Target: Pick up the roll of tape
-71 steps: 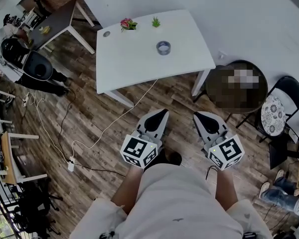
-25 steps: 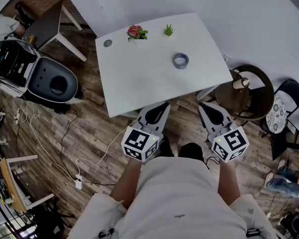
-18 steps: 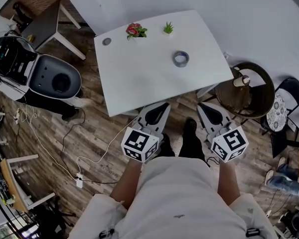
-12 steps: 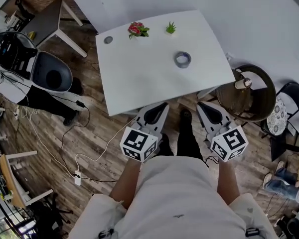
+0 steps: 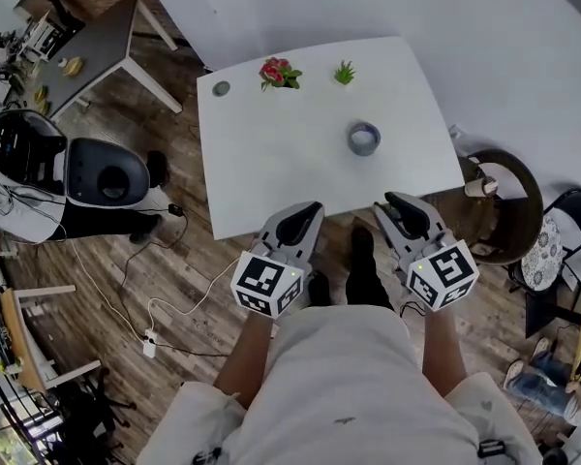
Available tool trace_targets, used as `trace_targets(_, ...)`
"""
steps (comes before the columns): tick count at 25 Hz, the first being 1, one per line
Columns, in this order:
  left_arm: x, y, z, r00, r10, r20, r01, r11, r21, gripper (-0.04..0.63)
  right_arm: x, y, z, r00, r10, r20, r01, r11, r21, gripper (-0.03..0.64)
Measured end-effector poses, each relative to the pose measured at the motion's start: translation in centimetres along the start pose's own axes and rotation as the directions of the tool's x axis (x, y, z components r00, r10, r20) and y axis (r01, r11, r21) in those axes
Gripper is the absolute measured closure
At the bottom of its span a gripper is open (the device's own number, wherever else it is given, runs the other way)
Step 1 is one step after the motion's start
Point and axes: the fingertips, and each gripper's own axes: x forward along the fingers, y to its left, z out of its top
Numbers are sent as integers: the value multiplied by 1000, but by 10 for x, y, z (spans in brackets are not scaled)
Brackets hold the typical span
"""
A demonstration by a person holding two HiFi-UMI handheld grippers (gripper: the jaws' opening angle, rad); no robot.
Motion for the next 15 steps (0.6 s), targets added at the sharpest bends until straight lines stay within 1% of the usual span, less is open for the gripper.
trace_targets(4, 17, 9, 9, 1000, 21, -1, -21, 1000, 0, 574, 15, -21, 8, 1000, 19, -8, -19, 1000, -3, 480)
trace_targets(10, 40, 21, 15, 998, 55, -10, -55, 998, -8, 574, 37, -50, 14, 999, 43, -28, -42, 999, 13, 455)
trace_targets(15, 53, 29, 23, 995, 102, -9, -102, 995, -14, 574, 51, -68, 20, 995, 88, -41, -87, 996, 13, 440)
